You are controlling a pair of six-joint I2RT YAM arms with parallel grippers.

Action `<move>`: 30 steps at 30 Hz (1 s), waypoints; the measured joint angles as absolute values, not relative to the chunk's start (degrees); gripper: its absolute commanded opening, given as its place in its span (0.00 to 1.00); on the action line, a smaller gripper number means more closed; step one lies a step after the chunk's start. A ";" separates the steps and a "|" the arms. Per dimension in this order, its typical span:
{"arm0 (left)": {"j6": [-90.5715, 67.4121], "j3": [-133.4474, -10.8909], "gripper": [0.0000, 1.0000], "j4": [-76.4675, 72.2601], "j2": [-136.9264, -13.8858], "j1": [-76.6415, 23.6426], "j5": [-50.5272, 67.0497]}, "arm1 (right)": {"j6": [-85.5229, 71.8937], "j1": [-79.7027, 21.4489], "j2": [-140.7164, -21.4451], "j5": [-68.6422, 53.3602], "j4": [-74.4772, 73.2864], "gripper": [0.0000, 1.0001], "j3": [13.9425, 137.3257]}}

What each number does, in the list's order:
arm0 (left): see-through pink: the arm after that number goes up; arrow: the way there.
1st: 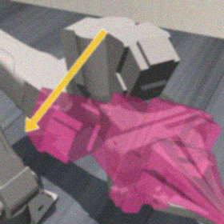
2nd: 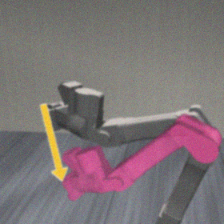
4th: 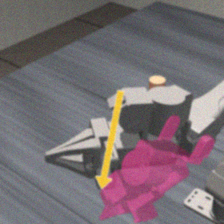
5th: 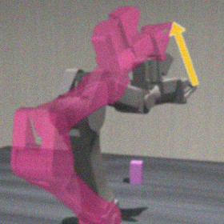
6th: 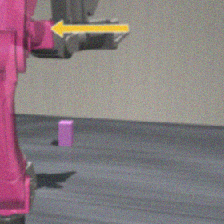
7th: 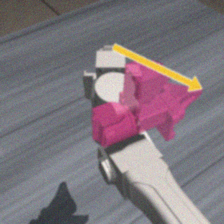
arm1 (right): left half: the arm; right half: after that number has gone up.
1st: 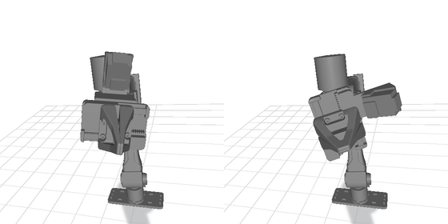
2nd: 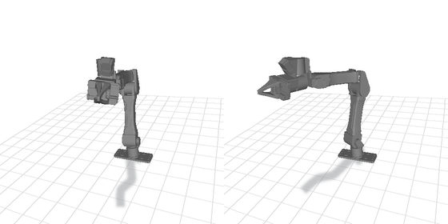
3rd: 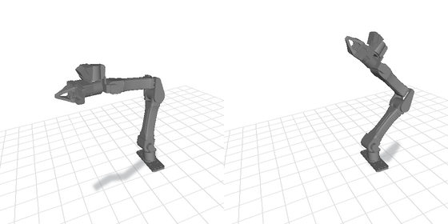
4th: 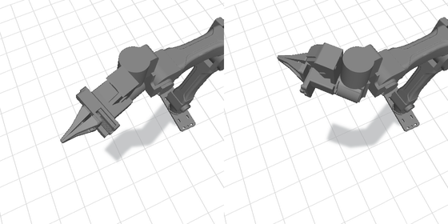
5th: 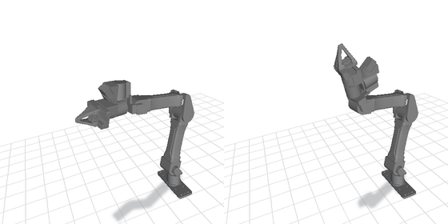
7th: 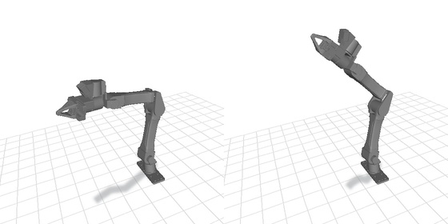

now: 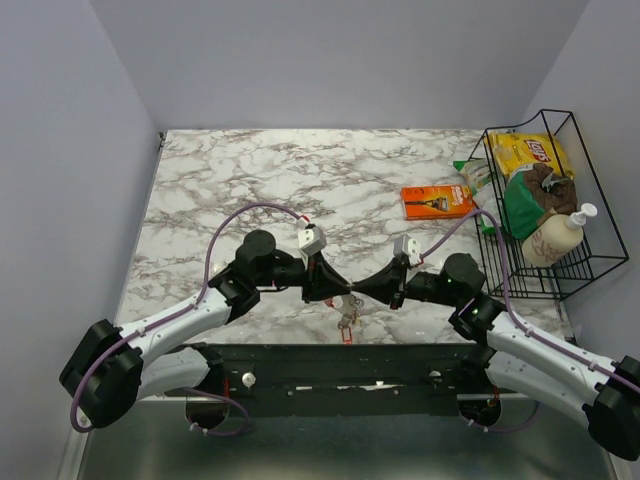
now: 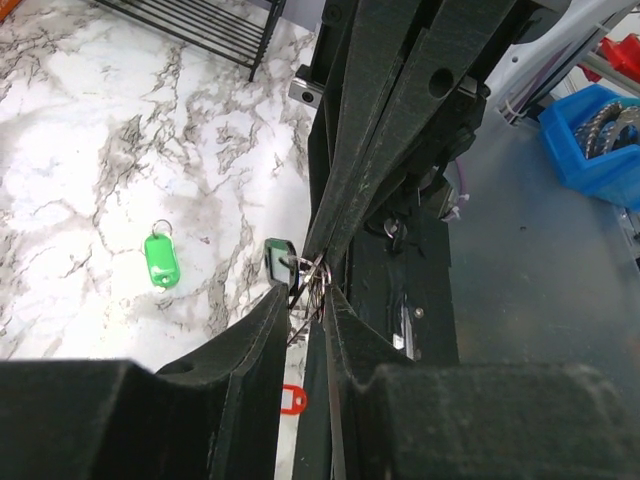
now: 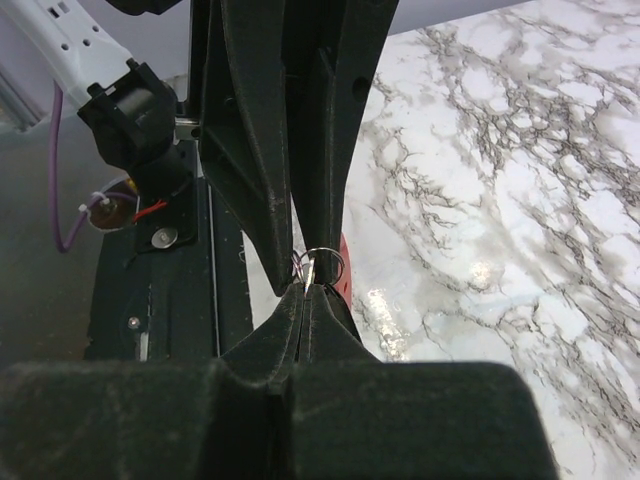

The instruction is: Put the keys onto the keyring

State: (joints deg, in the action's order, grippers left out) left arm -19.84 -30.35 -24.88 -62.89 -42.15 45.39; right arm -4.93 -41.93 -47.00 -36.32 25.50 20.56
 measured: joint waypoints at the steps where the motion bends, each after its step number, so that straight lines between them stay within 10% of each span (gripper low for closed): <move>1: -19.59 -30.35 0.29 -24.27 -62.65 -42.15 45.17 | -4.93 -41.93 -47.00 -36.27 25.50 0.01 20.56; 10: -18.37 -30.35 0.00 -22.52 -61.60 -42.15 44.12 | -4.99 -41.93 -47.03 -35.86 25.50 0.01 20.56; 15: -18.20 -30.35 0.00 -22.35 -61.58 -42.24 44.10 | -5.08 -41.93 -47.03 -35.83 25.52 0.01 20.56; 22: -17.87 -30.72 0.00 -20.29 -60.86 -42.26 43.29 | -5.65 -41.95 -46.35 -33.82 25.63 0.46 20.34; 30: -15.35 -31.53 0.00 -12.95 -58.92 -42.52 37.89 | -6.46 -41.93 -40.23 -27.40 26.26 0.61 18.55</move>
State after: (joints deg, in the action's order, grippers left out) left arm -15.35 -31.53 -12.95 -58.92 -42.52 37.89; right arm -6.46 -41.93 -40.23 -27.40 26.26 18.55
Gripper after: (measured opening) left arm 0.012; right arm 0.598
